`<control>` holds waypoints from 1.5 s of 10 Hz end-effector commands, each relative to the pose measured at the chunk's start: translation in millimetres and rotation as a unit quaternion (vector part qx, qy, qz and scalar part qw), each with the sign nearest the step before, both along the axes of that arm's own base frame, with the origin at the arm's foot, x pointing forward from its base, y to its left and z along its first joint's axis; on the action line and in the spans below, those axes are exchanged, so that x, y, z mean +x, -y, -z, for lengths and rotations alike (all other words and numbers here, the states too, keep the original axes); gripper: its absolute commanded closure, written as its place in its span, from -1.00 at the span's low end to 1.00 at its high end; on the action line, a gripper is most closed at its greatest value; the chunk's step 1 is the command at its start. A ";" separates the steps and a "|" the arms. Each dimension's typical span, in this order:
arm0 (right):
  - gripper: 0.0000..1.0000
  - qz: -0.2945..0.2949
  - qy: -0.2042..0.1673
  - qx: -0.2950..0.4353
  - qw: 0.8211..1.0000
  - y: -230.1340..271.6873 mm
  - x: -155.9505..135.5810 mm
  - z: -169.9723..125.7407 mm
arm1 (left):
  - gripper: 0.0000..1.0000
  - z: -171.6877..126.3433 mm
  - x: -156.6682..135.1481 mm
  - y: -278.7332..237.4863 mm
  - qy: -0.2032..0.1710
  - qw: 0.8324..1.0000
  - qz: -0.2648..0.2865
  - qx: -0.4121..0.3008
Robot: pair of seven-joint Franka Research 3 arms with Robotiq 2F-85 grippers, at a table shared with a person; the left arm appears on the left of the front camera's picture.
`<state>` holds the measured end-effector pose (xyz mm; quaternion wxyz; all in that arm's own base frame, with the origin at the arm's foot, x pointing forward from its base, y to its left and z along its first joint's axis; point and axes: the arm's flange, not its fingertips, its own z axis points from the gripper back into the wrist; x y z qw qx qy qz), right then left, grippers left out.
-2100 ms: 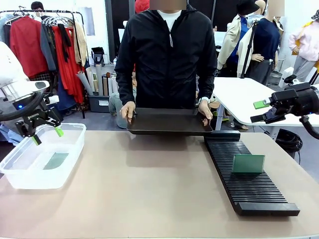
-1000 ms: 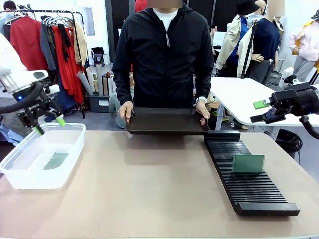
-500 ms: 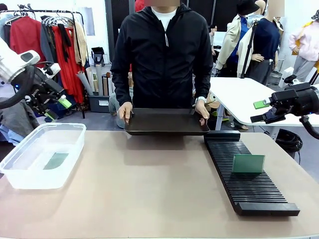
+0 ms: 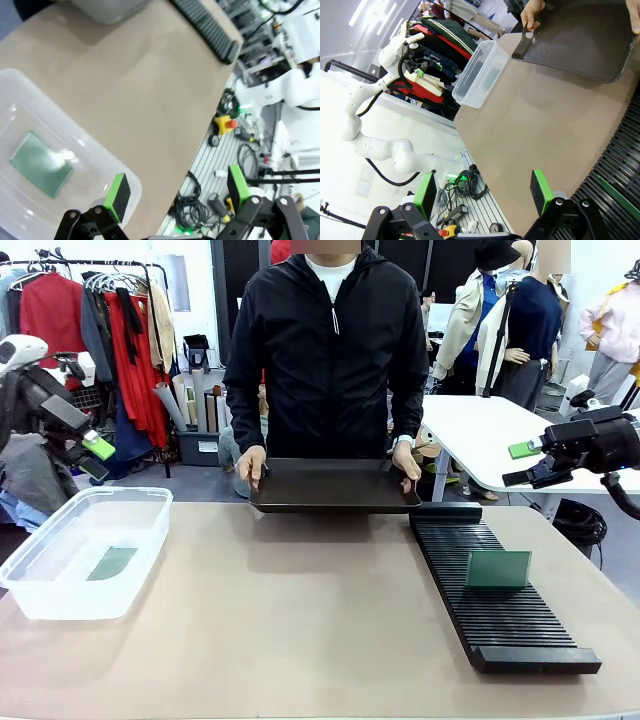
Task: Sort PCBs into racks and boxes based on the side picked up.
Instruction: If the short side of the Blank PCB is picked up, insert it into the PCB Rack ; if the long side is picked up, place it in the Organizing box.
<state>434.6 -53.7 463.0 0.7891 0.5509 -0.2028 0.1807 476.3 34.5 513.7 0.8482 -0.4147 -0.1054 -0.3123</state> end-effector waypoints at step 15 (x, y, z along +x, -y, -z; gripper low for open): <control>-1.00 -0.005 0.009 0.004 1.000 -1.0 -0.2 -1.0 | -1.00 14.6 -42.4 -7.3 -0.003 0.982 -0.106 -0.157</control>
